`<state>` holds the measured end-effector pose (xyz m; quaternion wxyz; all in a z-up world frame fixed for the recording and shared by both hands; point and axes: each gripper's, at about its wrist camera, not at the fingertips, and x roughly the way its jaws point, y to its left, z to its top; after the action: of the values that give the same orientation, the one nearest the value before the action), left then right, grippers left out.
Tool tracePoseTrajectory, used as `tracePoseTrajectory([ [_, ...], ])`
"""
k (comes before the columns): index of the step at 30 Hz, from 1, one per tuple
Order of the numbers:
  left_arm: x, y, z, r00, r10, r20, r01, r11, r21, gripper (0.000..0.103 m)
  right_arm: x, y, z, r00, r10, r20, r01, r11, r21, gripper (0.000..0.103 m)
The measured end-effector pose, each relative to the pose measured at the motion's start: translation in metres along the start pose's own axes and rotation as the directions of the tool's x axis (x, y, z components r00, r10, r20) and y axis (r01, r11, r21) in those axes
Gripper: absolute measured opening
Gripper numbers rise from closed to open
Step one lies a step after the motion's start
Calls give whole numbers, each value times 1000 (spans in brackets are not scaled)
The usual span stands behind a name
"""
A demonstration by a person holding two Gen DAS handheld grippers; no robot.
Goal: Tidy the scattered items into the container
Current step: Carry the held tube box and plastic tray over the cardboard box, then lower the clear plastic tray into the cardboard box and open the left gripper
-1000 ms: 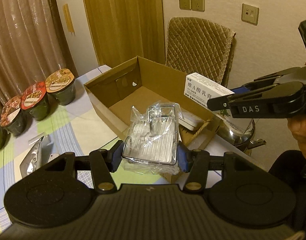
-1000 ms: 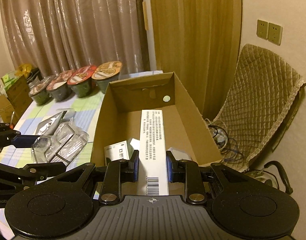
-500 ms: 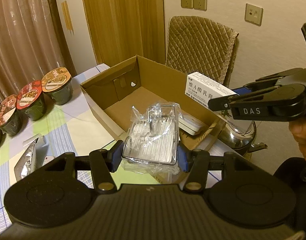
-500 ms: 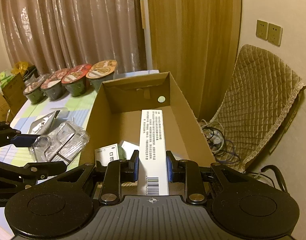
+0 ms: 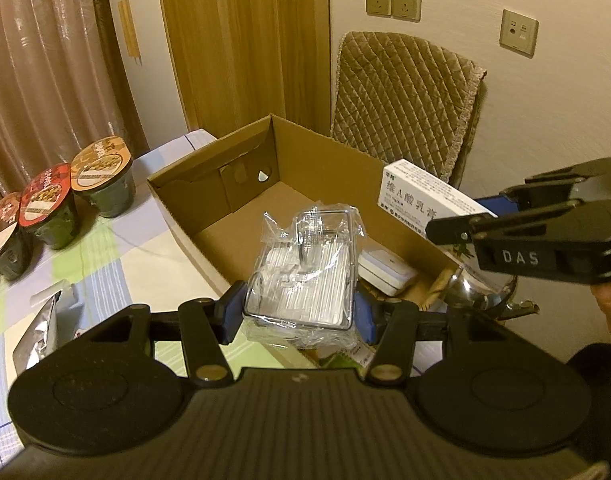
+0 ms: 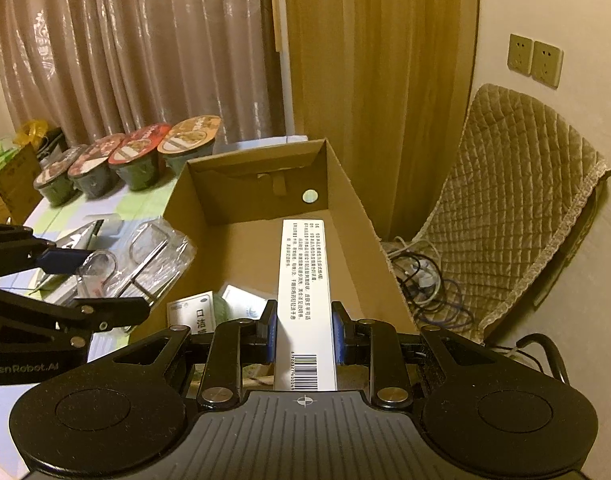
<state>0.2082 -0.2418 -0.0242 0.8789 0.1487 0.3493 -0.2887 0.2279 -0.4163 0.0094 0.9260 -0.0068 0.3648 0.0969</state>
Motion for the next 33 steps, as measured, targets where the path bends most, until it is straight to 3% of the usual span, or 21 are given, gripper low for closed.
tracePoseTrajectory([
  [19, 25, 1, 10, 1000, -20, 11, 20, 998, -53, 50, 10, -8, 6, 1000, -16, 1, 16, 1000, 3, 28],
  [20, 26, 1, 10, 999, -29, 22, 30, 998, -52, 51, 10, -9, 5, 1000, -18, 0, 18, 1000, 3, 29],
  [22, 29, -1, 11, 999, -36, 30, 37, 999, -37, 63, 11, -10, 5, 1000, -21, -2, 21, 1000, 5, 29],
  [33, 24, 12, -5, 1000, -4, 0, 4, 998, -65, 63, 12, -10, -1, 1000, -17, -10, 17, 1000, 9, 29],
])
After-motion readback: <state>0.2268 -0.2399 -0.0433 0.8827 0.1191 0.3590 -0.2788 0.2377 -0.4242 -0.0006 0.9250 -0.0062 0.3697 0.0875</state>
